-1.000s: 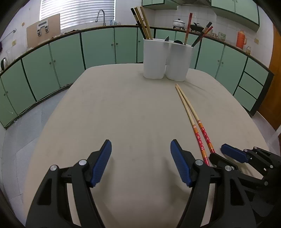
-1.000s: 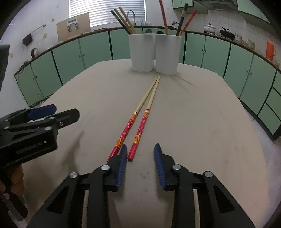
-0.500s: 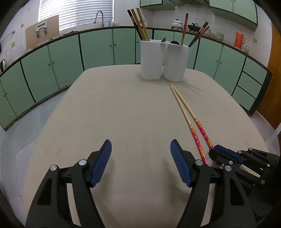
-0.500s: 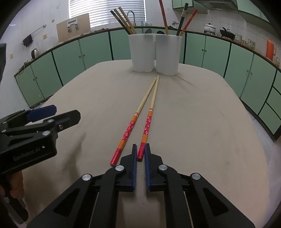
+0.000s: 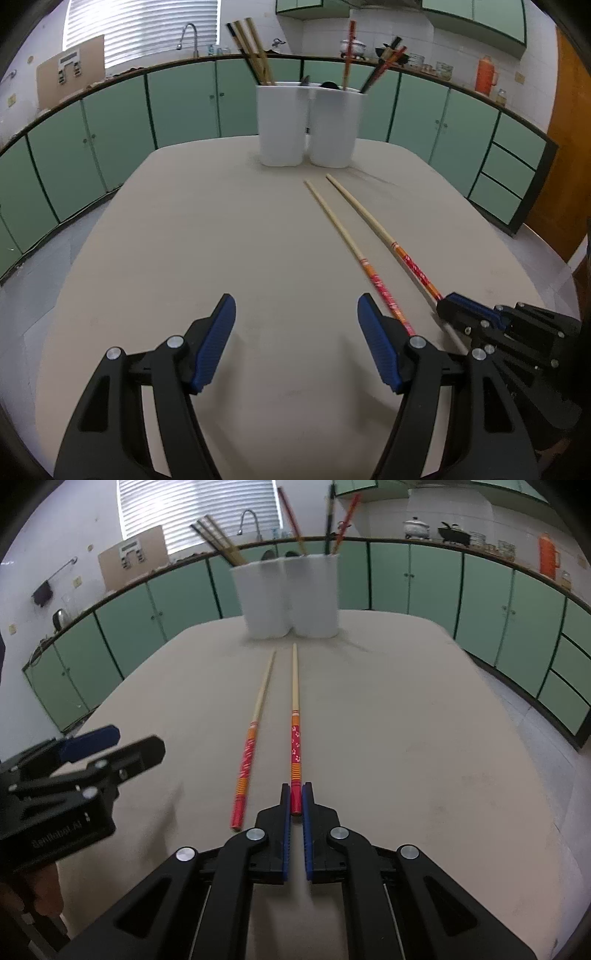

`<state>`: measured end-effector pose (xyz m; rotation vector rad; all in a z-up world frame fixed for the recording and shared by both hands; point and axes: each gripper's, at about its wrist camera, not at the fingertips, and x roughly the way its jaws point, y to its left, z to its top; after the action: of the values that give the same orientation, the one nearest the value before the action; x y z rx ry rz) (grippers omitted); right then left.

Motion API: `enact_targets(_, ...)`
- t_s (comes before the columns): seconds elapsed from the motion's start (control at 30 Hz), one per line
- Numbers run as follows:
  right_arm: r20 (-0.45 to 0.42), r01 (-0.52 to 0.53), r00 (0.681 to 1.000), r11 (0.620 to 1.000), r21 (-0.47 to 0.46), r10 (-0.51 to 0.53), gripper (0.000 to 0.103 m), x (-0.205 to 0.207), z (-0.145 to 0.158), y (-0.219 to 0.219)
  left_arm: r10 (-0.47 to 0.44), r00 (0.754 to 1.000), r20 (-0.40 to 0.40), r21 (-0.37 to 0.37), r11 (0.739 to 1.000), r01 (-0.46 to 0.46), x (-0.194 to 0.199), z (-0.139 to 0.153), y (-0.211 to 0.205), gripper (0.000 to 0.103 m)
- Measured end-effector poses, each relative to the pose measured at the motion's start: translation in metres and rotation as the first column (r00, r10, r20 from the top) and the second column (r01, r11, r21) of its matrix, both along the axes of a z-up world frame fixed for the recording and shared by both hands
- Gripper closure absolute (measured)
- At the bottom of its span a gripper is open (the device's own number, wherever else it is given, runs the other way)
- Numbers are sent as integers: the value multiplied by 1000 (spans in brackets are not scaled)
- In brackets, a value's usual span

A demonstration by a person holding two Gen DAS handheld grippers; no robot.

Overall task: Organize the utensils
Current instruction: 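Close the right tool on one red-patterned chopstick while the left tool closes on the other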

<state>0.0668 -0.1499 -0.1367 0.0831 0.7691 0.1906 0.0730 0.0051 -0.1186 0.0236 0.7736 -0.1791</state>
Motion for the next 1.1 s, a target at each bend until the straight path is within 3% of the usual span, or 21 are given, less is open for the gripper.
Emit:
enact_targets(0.43, -2, 63, 998, 997, 32, -63, 97, 4, 0, -26, -84, 995, -57, -6, 996, 83, 6, -15, -49, 42)
enact_targets(0.7, -2, 63, 998, 997, 37, -63, 97, 5, 0, -27, -84, 991, -102, -5, 996, 84, 17, -26, -57, 61)
enact_targets(0.87, -5, 49, 999, 998, 32, -49, 97, 4, -1, -23, -58, 992, -111, 5, 998, 59, 20, -25, -52, 94)
enact_targets(1.1, -24, 63, 998, 998, 24, -63, 97, 6, -3, -24, -6, 991, -131, 30, 999, 10, 17, -22, -34, 98)
